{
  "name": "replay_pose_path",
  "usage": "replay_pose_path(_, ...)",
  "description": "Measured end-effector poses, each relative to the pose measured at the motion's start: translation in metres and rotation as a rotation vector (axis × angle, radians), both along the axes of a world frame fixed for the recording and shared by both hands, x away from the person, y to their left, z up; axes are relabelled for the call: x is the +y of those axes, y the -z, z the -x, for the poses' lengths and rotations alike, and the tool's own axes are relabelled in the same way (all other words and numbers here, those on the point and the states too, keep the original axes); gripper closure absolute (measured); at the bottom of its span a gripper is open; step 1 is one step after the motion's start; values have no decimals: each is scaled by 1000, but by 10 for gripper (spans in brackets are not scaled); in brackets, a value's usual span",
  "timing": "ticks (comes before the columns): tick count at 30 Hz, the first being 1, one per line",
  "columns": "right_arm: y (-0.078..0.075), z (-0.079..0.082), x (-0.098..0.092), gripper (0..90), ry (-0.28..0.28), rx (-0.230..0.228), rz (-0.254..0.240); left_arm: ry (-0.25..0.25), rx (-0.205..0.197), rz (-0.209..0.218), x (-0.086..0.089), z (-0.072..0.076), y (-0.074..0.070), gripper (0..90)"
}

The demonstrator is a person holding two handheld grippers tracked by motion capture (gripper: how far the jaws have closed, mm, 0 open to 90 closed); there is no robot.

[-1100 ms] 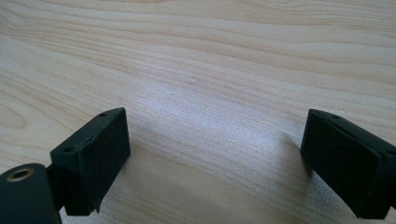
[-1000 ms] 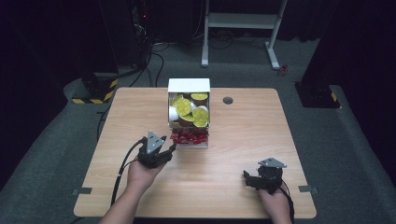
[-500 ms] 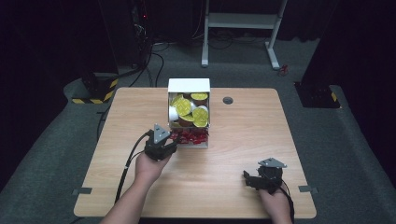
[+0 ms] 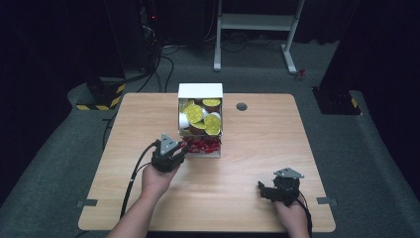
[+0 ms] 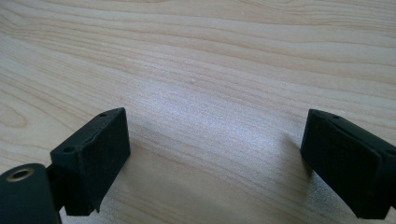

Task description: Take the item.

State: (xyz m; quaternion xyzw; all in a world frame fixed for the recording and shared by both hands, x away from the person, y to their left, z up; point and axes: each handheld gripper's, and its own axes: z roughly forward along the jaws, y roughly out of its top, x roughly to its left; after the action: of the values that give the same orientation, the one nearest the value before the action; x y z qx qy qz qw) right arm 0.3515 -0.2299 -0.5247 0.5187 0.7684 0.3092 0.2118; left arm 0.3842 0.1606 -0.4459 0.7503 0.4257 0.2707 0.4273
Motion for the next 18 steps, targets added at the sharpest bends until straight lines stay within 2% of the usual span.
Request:
replay_pose_path(3, 0, 0, 0, 80, 1, 2, -1, -2, -4, -2, 2, 3, 0, 767)
replay_pose_path(10, 0, 0, 0, 80, 0, 0, 0, -4, -10, 24, 7, 8, 1, 805)
replay_pose_path(18, 0, 0, 0, 79, 0, 0, 0, 2, -18, 22, 10, 12, 2, 850)
